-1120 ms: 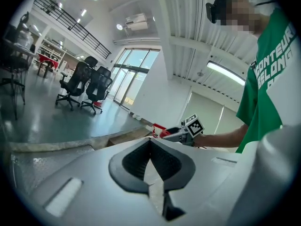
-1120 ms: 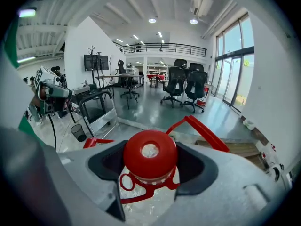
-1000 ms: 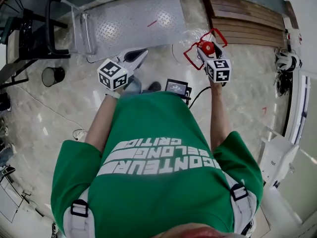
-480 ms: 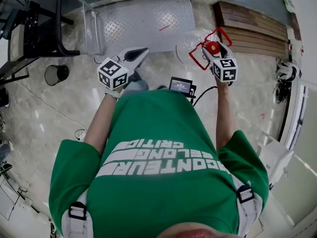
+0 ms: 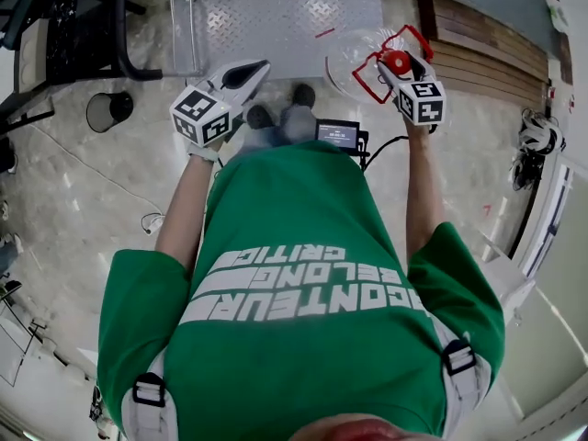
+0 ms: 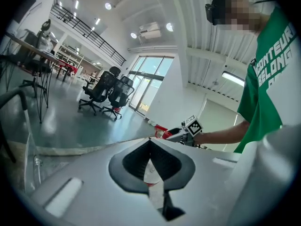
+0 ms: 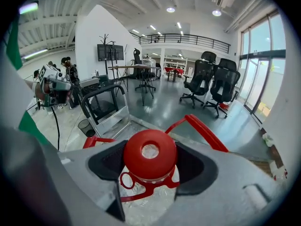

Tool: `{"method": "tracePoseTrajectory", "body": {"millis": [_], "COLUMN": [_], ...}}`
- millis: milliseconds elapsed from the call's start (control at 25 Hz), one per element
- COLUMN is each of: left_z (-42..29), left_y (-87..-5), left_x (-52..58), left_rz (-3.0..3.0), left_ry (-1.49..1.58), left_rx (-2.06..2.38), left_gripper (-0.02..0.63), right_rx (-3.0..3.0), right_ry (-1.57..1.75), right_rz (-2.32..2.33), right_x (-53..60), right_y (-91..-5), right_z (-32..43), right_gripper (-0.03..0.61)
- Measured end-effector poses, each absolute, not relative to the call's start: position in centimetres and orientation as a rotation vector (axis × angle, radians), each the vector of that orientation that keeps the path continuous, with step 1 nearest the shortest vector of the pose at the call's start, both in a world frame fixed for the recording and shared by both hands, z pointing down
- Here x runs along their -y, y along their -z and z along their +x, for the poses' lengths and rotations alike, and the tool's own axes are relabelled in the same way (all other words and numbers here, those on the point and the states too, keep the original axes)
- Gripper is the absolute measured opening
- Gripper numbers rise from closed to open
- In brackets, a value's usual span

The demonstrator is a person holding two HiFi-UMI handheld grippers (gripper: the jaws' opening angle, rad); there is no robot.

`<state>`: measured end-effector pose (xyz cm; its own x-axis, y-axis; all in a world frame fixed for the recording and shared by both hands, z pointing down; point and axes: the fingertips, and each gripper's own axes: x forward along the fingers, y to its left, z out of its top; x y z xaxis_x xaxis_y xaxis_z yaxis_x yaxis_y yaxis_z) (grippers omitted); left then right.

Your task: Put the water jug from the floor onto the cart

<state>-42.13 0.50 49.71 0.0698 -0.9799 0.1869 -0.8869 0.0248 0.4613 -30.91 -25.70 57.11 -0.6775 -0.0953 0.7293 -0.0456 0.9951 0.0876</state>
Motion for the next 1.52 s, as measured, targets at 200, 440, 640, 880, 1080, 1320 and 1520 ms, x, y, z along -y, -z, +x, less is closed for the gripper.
{"method": "tracePoseTrajectory", "body": {"millis": [200,440,640,880,1080,1320,1520], "left_z": [-44.3,-47.8,-51.1,-55.0,-57.1,-59.1,-59.8], "left_y": [-49.9,-51.0,-51.8,-52.9,-53.2,-53.7,-53.7], "left_x": [-0.1,1.3,3.5,4.8,5.1,4.0,3.8], "left_rz": [1.862,1.799,1.743,1.653,1.567,1.468,1.398], "left_ry": [0.288,0.255,0.23,0.24,0.255,0.282,0.291], "left_rx": [1.873,1.889,1.906,1.946,2.001,2.051,2.088], "left_gripper": [0.009,0.008,0.009,0.009,0.009,0.009,0.009], "right_rx": [2.278,2.198,2.136,2.053,1.973,1.873,1.795], "right_ry": [0.082,0.119,0.138,0.167,0.19,0.219,0.234], "right_rz": [0.012,-0.119,-0.181,-0.266,-0.341,-0.373,-0.371], "right_x": [25.4,24.8,26.1,26.7,26.6,26.5,27.4], "right_y": [-59.9,-64.7,-68.0,-72.0,-75.3,-80.3,-82.8], "right_z": [-35.3,-41.1,-45.2,-49.6,-53.0,-56.0,-57.5], "right_gripper": [0.298,0.298,0.298,0.298,0.298,0.298,0.298]}}
